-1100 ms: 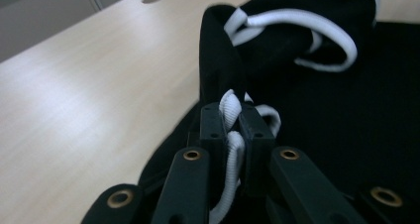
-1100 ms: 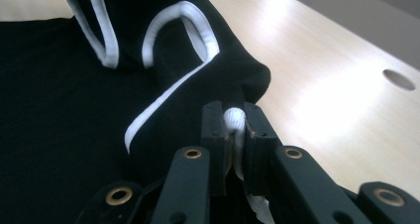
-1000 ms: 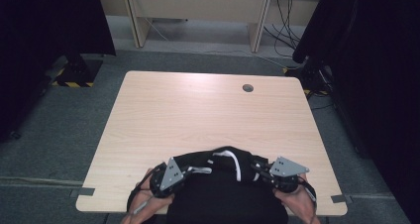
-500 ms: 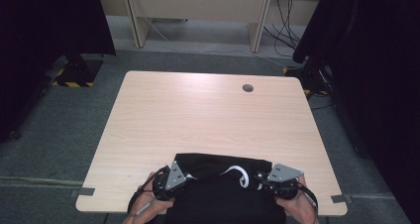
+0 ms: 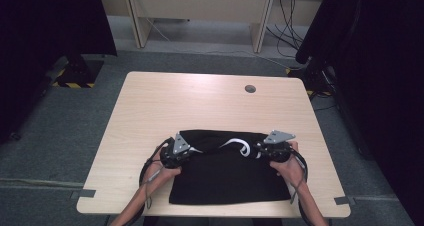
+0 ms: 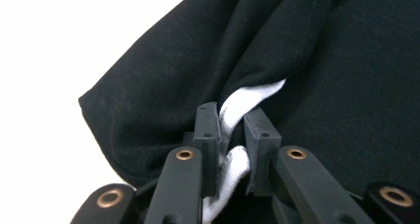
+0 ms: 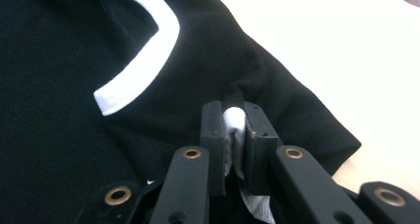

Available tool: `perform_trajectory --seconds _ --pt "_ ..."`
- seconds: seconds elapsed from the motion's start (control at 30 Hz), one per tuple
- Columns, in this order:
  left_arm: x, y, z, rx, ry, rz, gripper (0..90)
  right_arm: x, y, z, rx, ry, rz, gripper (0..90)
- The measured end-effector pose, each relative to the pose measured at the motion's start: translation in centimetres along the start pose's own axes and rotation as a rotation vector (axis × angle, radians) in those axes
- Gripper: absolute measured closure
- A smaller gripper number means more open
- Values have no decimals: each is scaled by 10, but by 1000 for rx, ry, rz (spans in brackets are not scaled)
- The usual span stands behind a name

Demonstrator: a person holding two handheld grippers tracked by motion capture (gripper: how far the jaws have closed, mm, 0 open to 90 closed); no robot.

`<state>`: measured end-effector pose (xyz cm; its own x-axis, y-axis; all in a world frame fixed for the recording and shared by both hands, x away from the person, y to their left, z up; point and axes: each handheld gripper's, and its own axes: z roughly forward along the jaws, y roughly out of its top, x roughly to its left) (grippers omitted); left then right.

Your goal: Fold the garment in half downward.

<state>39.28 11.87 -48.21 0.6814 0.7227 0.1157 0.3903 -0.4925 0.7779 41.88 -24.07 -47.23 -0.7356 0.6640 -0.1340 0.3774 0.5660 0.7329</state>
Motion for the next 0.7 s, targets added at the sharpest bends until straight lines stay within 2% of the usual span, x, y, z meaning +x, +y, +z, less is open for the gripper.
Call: perform_trajectory --seconds 0.07,0.1,0.13,0.3,0.37,0.5,0.6,0.7 --pt "7 3 5 -4 3 -16 735 -7 5 5 6 20 23 798" --pt "11 4 6 2 5 -29 696 -10 6 6 8 28 34 744" --pt "11 5 6 -2 1 -38 645 -13 9 6 10 23 64 668" --pt "0 6 -1 -14 15 -21 317 -14 13 -5 -1 41 96 433" --pt "-6 7 -5 -22 25 17 273 -11 13 -9 -5 53 104 401" --pt "-17 14 -7 -38 47 56 226 -9 14 -12 0 54 81 361" --pt "-21 25 0 -43 55 65 213 -10 22 -10 -9 53 77 335" --pt "-25 33 10 -47 41 81 244 -15 35 -3 24 38 82 335"
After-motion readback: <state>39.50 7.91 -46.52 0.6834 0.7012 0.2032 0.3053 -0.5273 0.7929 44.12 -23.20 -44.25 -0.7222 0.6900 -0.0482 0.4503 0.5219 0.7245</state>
